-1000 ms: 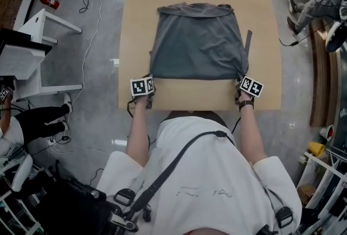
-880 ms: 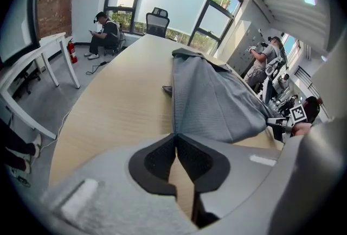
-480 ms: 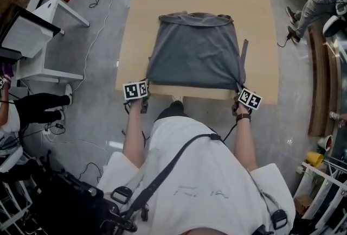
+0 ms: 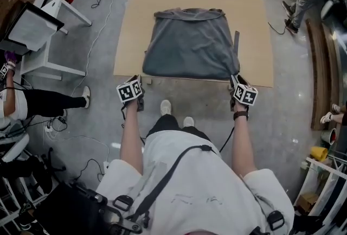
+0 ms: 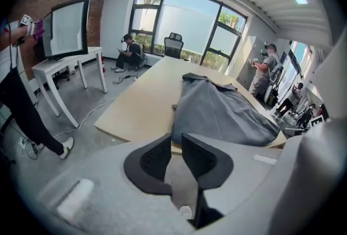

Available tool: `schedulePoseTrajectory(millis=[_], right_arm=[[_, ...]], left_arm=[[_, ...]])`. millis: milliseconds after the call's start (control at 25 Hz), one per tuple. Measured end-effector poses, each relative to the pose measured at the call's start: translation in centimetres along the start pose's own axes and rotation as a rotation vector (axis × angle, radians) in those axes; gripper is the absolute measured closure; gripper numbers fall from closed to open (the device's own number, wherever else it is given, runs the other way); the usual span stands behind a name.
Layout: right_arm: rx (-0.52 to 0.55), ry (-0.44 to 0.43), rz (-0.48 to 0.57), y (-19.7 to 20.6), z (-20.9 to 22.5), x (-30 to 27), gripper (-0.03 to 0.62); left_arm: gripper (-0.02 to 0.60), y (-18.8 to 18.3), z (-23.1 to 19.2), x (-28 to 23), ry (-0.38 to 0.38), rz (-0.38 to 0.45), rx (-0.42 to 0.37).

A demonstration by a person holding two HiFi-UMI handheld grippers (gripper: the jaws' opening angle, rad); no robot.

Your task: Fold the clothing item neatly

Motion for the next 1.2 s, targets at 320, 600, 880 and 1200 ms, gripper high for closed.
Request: schedulePoseTrajectory(millis=[320,600,880,1200], right_arm=[[0.050,-0.142,0.234,-3.7,-9.3,6.5,0.589],[0.177,-0.299,0.446,-8.8,-20.3,9.8,0.589],[0.215,-0.413,0.523,-10.8,-26.6,13.9,0.589],[0.294,-0.241,0.531,-12.2,-29.5,16.5,0.589]], left_arm=[[0.580,-2.6,6.4,5.4,0.186,0.133,-0.200],[0.580,-7.0,12.8,11.9,0.383,0.379,-0.365],[0.580,-7.2,14.1,17.0,0.411,0.533,-0.341],[0.580,-8.2,13.7,21.1,0.356,0.605,-0.388]])
Point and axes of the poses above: the fingertips, and each gripper's own axes: x backward along the fingers, z to its right, y out of its underside, the point moved 10 cm from there along x, backward along the fingers, and after that the axes turned 5 degrees about x, right-handed, at the moved point
